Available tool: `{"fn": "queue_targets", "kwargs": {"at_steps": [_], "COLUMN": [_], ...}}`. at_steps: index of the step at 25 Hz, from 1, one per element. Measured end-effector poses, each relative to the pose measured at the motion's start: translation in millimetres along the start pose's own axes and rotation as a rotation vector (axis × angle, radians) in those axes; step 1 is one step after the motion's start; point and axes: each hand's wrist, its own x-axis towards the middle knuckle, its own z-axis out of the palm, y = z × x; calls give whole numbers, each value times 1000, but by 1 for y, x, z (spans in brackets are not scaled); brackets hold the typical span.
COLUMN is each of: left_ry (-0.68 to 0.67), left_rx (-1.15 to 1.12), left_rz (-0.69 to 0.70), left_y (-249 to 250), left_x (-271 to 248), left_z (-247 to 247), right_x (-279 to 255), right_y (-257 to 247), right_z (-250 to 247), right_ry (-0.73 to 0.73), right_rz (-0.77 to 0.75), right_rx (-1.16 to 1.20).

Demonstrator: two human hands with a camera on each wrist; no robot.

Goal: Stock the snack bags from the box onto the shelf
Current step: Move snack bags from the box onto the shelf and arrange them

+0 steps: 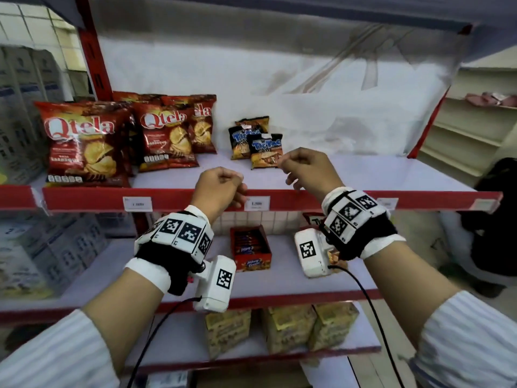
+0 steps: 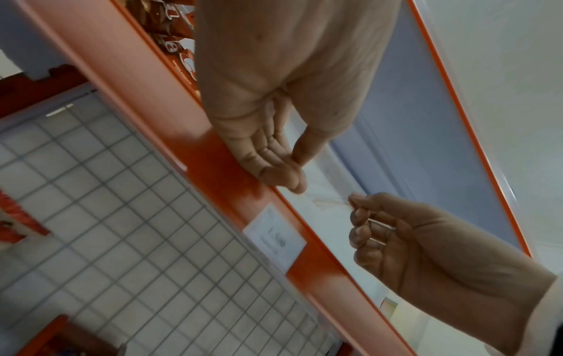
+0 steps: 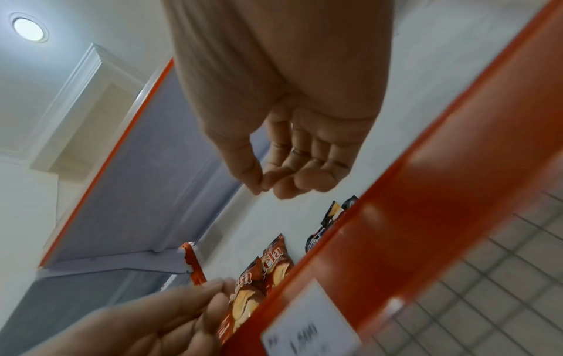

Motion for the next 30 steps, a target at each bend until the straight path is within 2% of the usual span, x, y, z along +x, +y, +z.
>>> {"fn": "queue_targets", "kwargs": {"at_steps": [5, 12, 17, 22, 25, 28, 29, 30], "left_ry": [62, 100, 91, 40, 41, 47, 52, 48], "left_rx": [-45, 42, 109, 172, 156, 127, 141, 152], "left_rz": [19, -226, -400, -535, -608, -645, -664, -659], "left_y": [-46, -147, -218, -290, -345, -436, -453, -525], "left_x": [-43, -99, -126, -151, -163, -168, -166, -176], "left_z": [26, 57, 53, 40, 37, 39, 41, 45], "right_x": [-52, -109, -146, -188, -214, -236, -236, -255], "right_y": [54, 158, 215, 284, 346, 432, 456, 524], "right_z": [-9, -13, 6, 30, 49, 84, 92, 123], "right_ry": [-87, -208, -282, -394, -485, -570, -582, -632], "right_rz": [72, 252, 371, 436, 493, 482, 470, 459], "right_rx": [33, -20, -72, -259, -296, -389, -429, -458]}}
